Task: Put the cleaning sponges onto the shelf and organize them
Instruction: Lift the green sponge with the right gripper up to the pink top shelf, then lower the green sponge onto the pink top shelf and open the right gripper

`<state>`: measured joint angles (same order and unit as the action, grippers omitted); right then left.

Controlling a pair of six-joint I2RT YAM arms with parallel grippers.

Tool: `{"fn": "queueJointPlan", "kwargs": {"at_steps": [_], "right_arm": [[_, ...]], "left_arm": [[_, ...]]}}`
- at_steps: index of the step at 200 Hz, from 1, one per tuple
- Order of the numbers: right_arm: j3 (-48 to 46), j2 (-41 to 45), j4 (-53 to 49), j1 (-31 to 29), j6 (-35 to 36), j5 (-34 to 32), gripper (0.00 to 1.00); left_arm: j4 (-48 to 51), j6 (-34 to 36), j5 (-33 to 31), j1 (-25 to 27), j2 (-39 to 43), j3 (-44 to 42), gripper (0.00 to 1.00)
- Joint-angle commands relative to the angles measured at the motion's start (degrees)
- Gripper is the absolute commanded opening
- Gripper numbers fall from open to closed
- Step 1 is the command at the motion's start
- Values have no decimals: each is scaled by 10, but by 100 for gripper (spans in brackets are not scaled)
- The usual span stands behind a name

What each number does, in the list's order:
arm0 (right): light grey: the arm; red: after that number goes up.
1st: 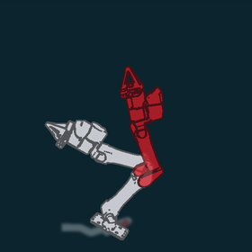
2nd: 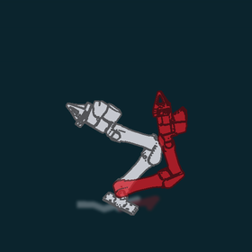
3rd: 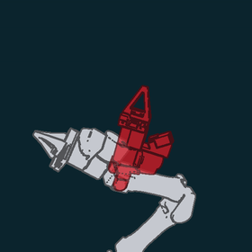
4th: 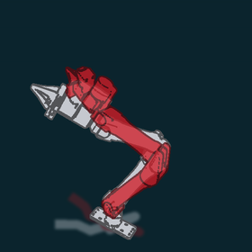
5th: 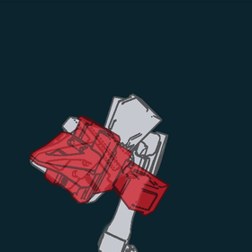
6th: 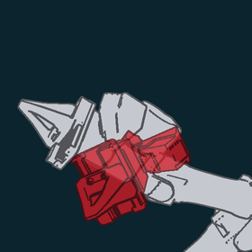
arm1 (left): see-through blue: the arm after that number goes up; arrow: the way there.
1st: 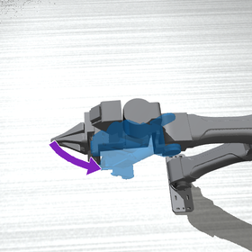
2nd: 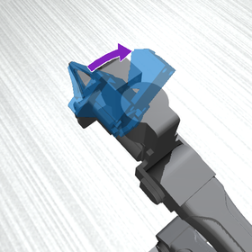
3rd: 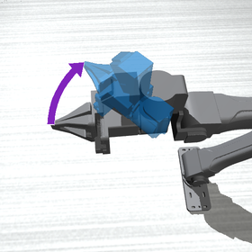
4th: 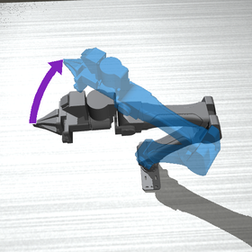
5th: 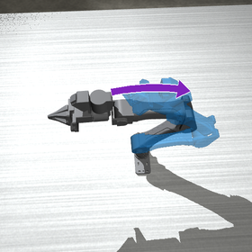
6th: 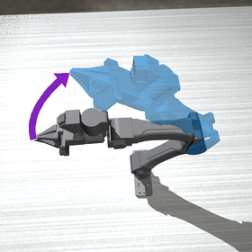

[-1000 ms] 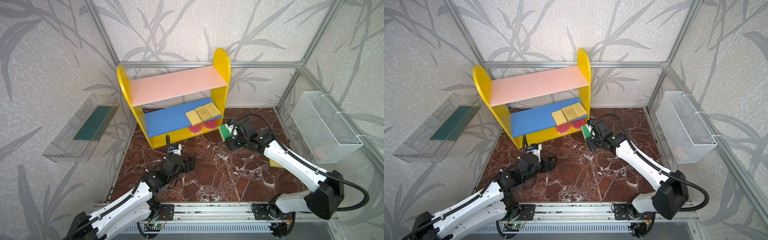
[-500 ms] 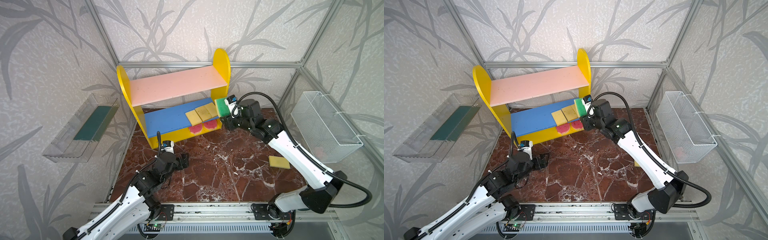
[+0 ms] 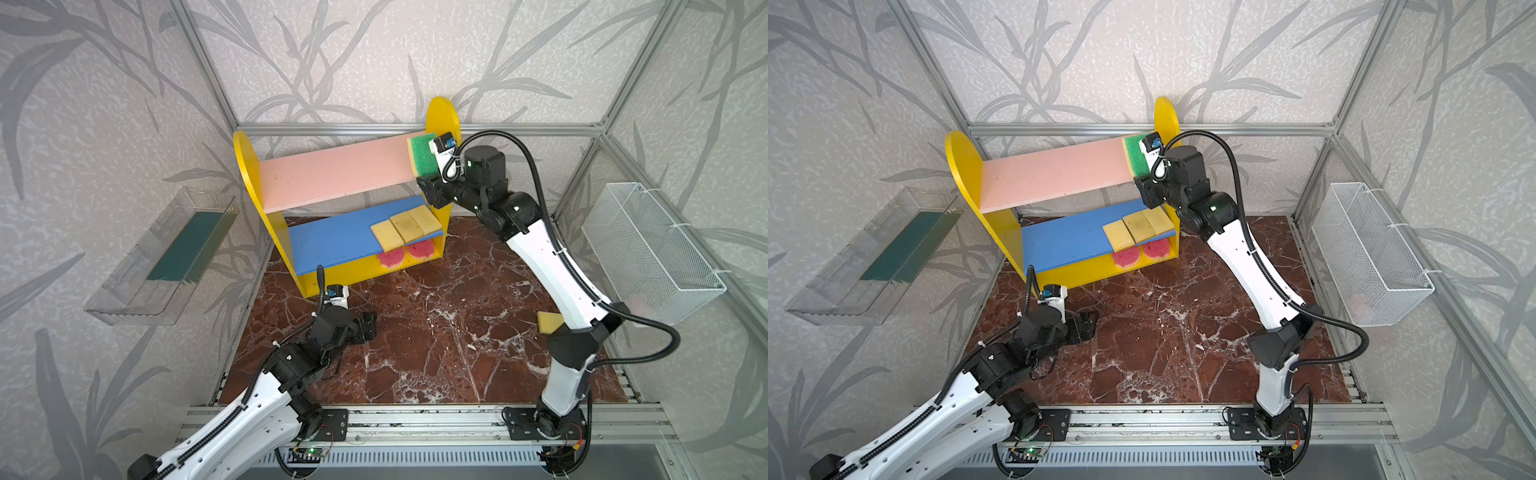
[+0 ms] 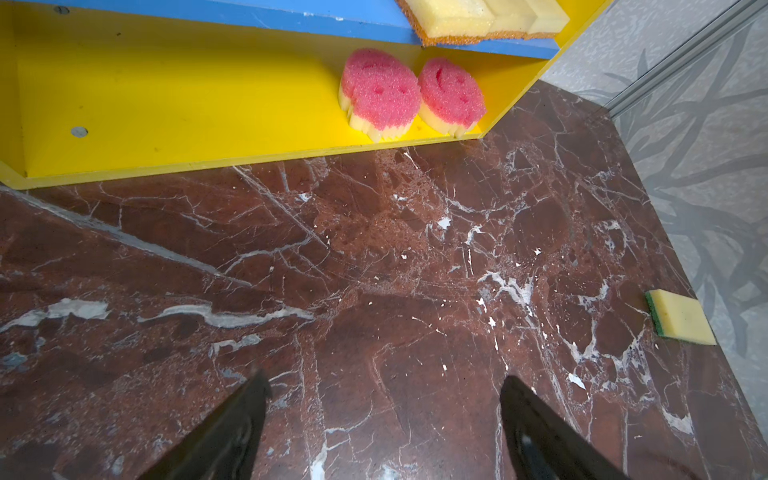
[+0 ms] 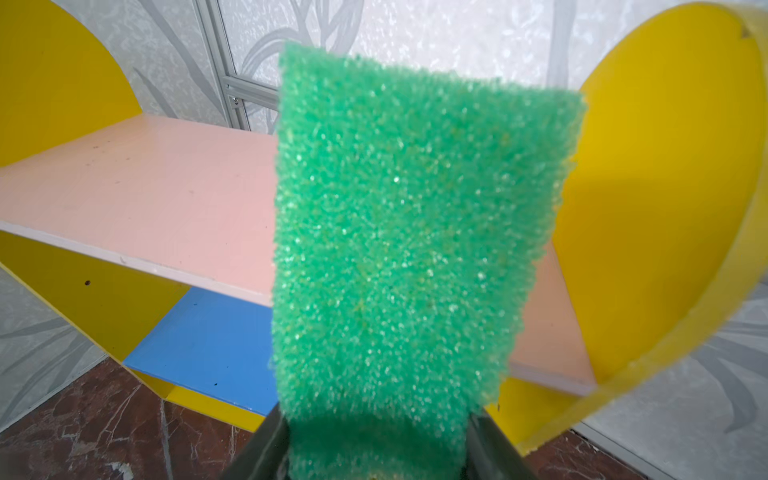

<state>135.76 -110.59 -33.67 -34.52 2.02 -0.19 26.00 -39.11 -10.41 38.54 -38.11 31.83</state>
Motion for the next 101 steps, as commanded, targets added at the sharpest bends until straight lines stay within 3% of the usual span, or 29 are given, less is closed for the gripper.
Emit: {"fn": "queueJointPlan", "kwargs": {"at_steps": [1,40,101], "right_arm": [[119,-68,-78,2,11,7,55],[290,-163,-140,2,10,-22,57],[250,-155,-119,13,23,-75,59]], "left_arm": [[19,-3,1,-2,14,-15,89],[12,-8,12,-2,14,-26,89],[-6,-5,22,-3,-4,-31,89]]}}
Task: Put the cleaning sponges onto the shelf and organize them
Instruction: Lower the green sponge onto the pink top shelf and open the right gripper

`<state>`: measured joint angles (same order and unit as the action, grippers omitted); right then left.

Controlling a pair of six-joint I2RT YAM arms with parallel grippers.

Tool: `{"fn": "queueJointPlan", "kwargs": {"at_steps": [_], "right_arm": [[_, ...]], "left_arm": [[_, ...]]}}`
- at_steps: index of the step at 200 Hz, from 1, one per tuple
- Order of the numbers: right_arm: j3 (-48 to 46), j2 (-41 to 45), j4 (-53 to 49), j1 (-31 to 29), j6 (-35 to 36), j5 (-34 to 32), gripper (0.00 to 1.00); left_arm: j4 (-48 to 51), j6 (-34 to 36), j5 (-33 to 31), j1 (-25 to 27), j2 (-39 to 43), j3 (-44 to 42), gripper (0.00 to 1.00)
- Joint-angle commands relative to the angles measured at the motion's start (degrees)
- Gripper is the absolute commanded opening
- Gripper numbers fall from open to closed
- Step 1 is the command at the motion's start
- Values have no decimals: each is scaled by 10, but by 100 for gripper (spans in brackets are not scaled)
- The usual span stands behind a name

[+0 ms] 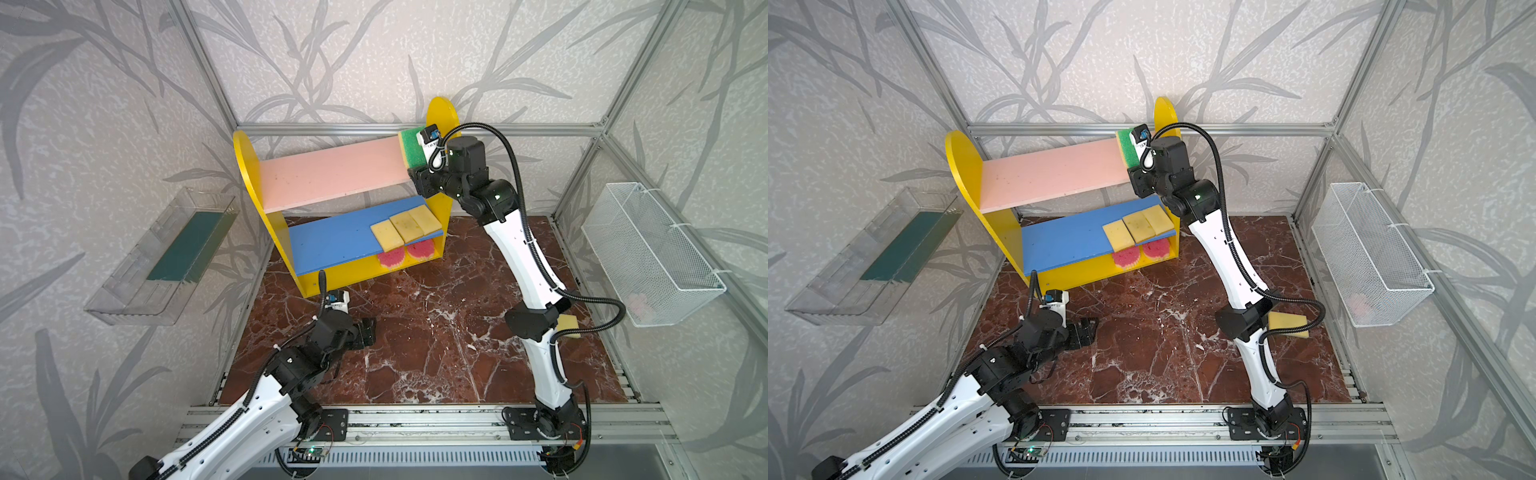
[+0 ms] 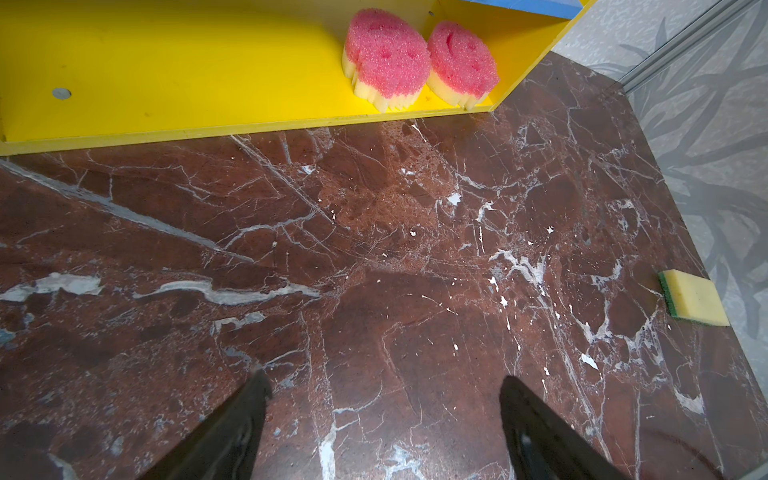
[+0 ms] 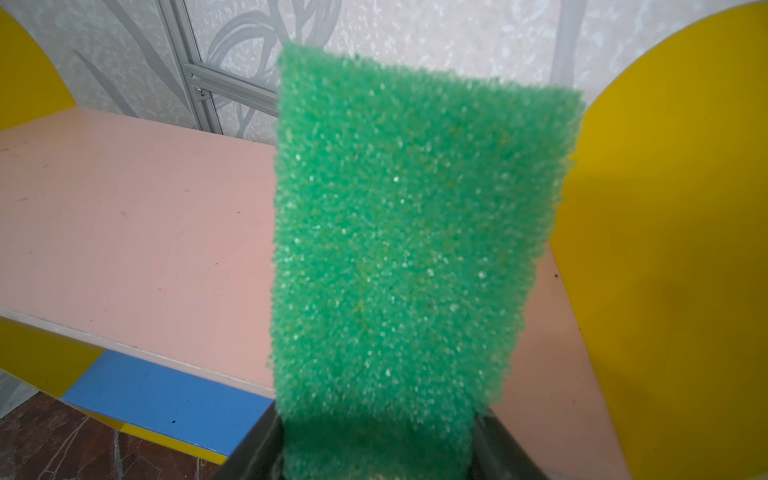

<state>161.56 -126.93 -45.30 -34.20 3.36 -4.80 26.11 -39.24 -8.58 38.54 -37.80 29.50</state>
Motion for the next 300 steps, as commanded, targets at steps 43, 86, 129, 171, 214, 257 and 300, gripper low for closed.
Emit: {"fn": "queueJointPlan", "kwargs": {"at_steps": [43,86,129,171,214,257,300], "right_arm": [[-11,-7,1,17,7,-29,59],[-11,-19,8,21,4,-38,63],[-11,-24,8,21,1,-41,81],[-11,-22,11,21,3,-45,84],[-11,-5,12,21,5,-40,84],[-16,24,9,19,6,-33,87],[-22,53,1,15,5,-20,89]], "left_arm": [[-19,-6,9,-3,-21,-8,89],[-6,-14,10,-3,-9,-11,89],[2,-19,10,-3,0,-16,89],[-2,-25,16,-3,-4,-19,89],[-1,-26,18,-3,-2,-18,89],[10,-28,21,-3,5,-14,89],[42,-26,16,-3,38,-6,89]]}}
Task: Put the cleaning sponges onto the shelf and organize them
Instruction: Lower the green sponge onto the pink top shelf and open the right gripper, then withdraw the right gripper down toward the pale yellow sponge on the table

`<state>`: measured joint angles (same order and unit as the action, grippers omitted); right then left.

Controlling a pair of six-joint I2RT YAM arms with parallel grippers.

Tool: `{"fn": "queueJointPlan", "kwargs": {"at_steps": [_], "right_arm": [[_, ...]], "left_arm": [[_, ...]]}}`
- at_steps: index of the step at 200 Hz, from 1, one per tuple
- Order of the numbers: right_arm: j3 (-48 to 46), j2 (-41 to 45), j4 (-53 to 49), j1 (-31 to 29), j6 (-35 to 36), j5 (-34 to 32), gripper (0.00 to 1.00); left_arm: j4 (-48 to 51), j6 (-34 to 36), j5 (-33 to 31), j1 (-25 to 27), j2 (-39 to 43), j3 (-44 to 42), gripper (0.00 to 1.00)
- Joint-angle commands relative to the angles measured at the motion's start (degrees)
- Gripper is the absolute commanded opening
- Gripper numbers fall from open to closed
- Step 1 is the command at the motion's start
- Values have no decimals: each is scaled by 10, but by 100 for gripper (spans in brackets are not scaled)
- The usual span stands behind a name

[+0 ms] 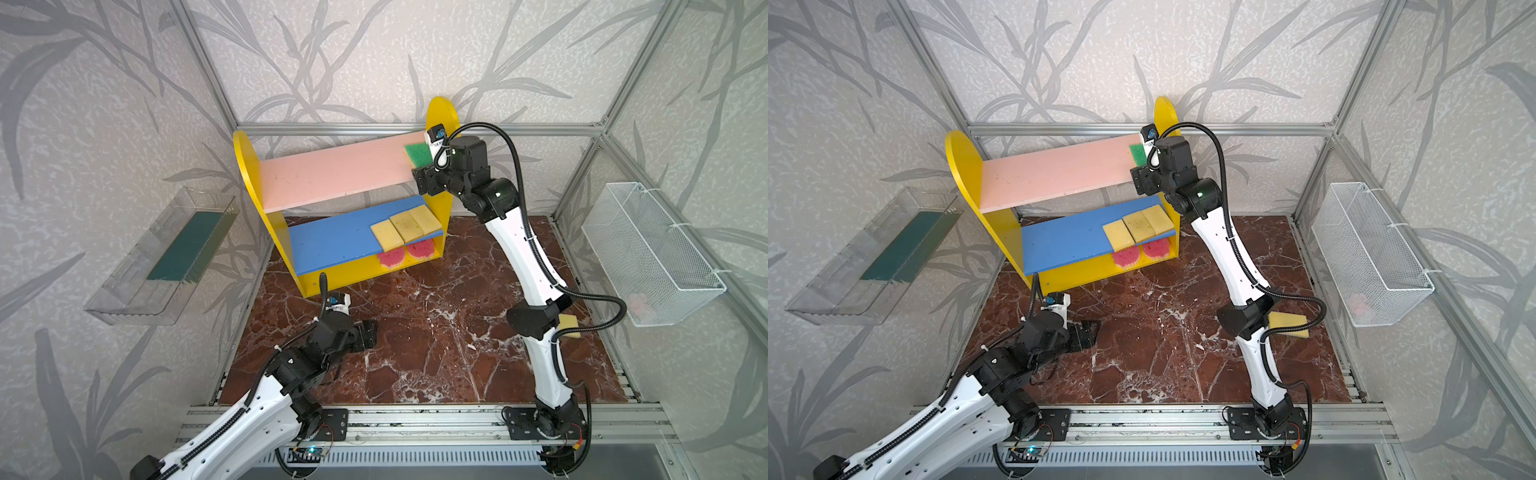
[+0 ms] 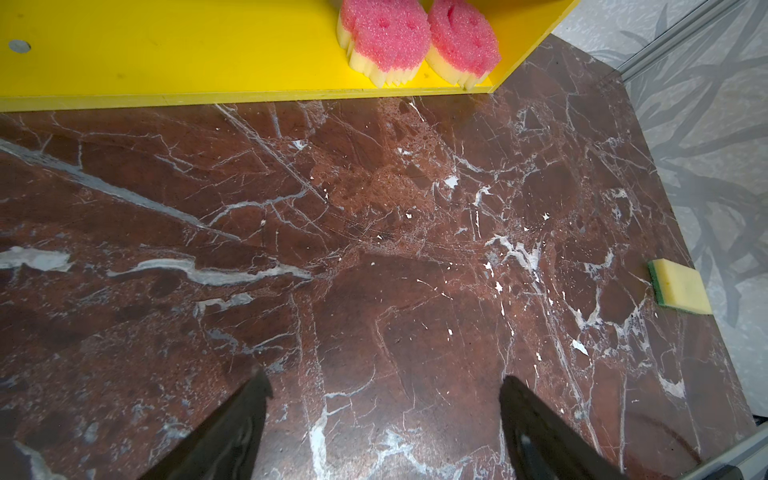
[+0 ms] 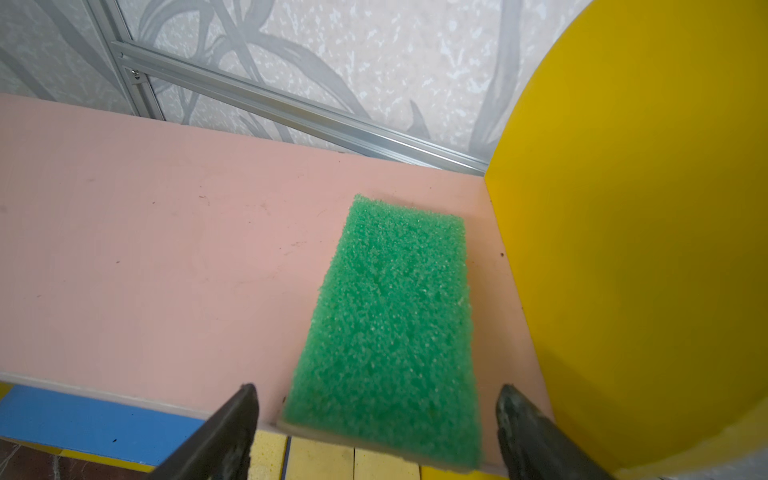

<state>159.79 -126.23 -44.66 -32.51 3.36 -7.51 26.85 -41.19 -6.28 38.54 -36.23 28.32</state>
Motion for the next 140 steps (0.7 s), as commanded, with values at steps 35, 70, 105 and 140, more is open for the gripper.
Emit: {"fn": "queueJointPlan", "kwargs": {"at_steps": [35,70,105,140], "right_arm": [[-10,69,-24,-4,-1,6,89],[-64,120,-68,-11,-18,13,89],[-303,267,-67,-11,-58,-14,90],[-683,499,66,28,-131,-13,93]], "left_arm": [[71,-4,-15,-3,56,10,89],[66,-2,-14,-3,63,10,89],[-7,5,-7,-3,20,-2,89],[-93,28,2,-1,-84,4,88]]}}
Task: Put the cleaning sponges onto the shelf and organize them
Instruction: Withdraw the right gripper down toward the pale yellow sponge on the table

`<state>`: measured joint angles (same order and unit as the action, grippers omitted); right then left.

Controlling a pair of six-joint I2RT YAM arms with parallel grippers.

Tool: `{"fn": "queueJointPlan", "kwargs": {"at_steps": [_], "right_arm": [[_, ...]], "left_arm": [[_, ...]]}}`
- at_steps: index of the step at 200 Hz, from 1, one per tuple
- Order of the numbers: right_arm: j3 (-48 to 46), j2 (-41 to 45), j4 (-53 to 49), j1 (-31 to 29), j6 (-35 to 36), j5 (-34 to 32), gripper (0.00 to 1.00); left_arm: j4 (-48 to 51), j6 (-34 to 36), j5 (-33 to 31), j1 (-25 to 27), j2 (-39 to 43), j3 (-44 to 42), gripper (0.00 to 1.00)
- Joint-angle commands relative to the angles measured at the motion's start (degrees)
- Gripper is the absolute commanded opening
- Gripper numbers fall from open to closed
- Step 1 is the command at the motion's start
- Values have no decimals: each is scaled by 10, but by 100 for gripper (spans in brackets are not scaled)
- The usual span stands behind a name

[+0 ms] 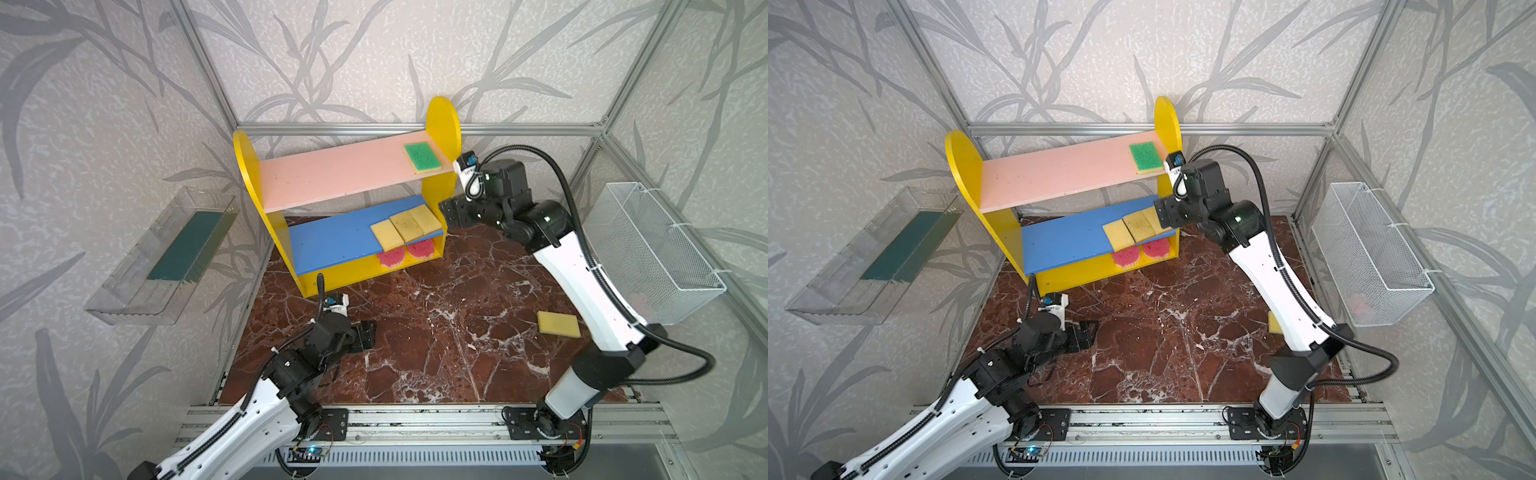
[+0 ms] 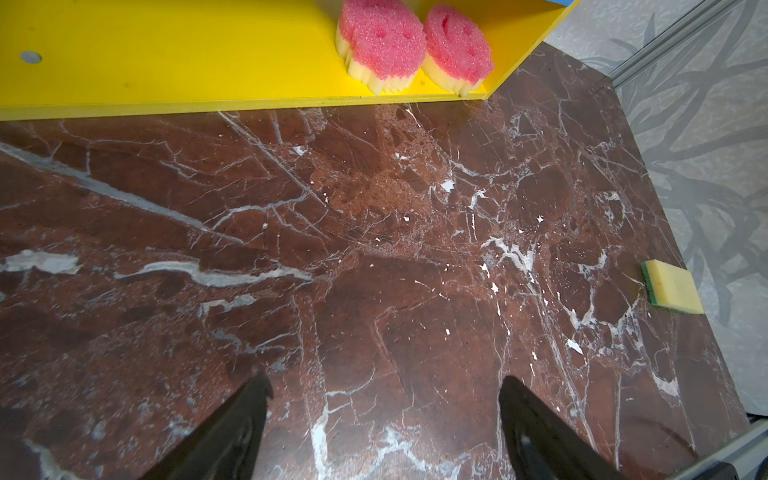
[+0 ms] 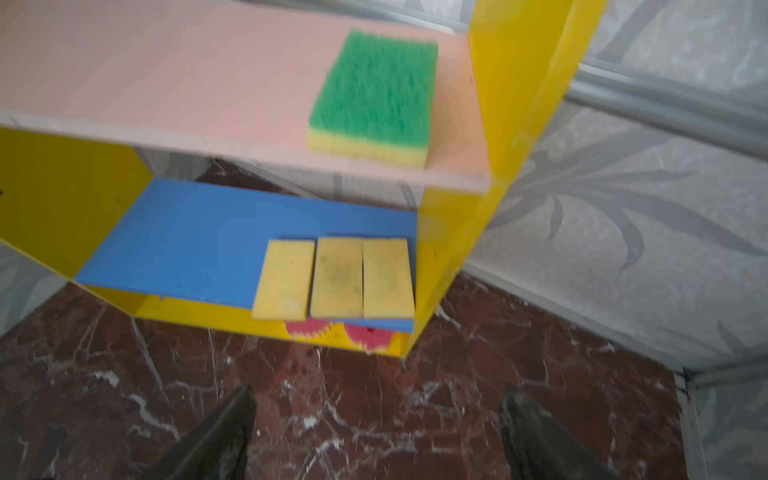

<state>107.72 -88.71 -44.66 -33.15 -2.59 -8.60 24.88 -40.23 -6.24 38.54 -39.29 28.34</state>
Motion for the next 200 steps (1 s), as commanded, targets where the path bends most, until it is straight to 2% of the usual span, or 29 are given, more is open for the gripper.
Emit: {"fn": "queueJointPlan", "kwargs": {"at_steps": [1,20,37,72,96,136,159,200], "right_arm": [[-172,129,67,38,-75,2,93],[-311,225,85,111,-144,62,93],[-403,277,80,182,-186,92,93],[-536,267,68,332,-228,133,91],[-617,281,92,413,-243,99,92],[-672,286,114,542,-269,118,99],[-697,267,133,606,-295,160,99],[-693,199,138,646,-295,181,99]], "left_arm": [[-75,18,2,-1,-58,4,88],[-130,19,14,3,-109,7,89],[-180,17,23,11,-153,7,89],[-253,6,51,31,-240,12,88],[-306,-4,55,52,-270,-4,88],[-383,-21,74,60,-313,-36,89],[-417,-24,96,60,-341,-43,88],[-425,-23,109,60,-347,-46,89]]}}
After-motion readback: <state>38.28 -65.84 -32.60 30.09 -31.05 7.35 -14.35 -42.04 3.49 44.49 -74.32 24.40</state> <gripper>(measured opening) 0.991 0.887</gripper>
